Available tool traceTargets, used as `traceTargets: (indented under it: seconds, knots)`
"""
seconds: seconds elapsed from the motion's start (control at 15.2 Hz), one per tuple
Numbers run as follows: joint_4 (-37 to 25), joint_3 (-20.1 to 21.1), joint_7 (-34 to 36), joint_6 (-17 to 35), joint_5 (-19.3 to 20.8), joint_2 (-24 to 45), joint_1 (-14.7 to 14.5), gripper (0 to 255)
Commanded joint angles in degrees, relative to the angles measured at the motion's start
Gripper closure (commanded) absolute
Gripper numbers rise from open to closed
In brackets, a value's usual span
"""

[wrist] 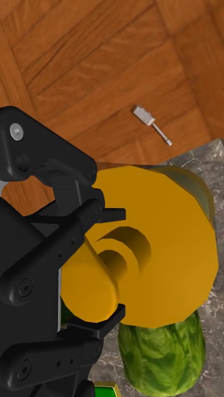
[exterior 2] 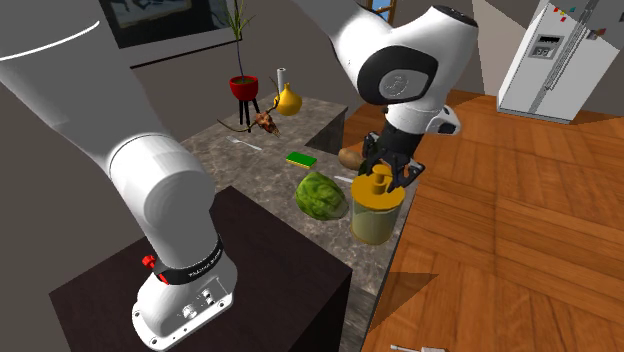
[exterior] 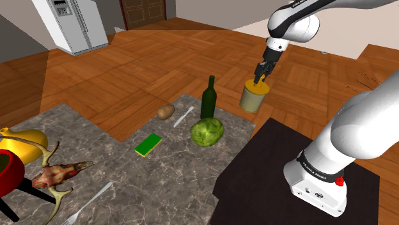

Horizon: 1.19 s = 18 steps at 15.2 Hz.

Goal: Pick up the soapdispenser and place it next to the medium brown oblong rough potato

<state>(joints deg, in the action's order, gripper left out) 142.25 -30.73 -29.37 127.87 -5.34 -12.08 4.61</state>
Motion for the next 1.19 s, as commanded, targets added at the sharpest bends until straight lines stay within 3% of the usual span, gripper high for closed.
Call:
traceTargets:
  seconds: [0.0,1.12]
  knots:
    - [-0.89,0.23,0.65,-1.63,0.60,-0.89,0.18,255]
    - [-8.75,2.61,5.19,-15.29,3.86,-7.60,1.15,255]
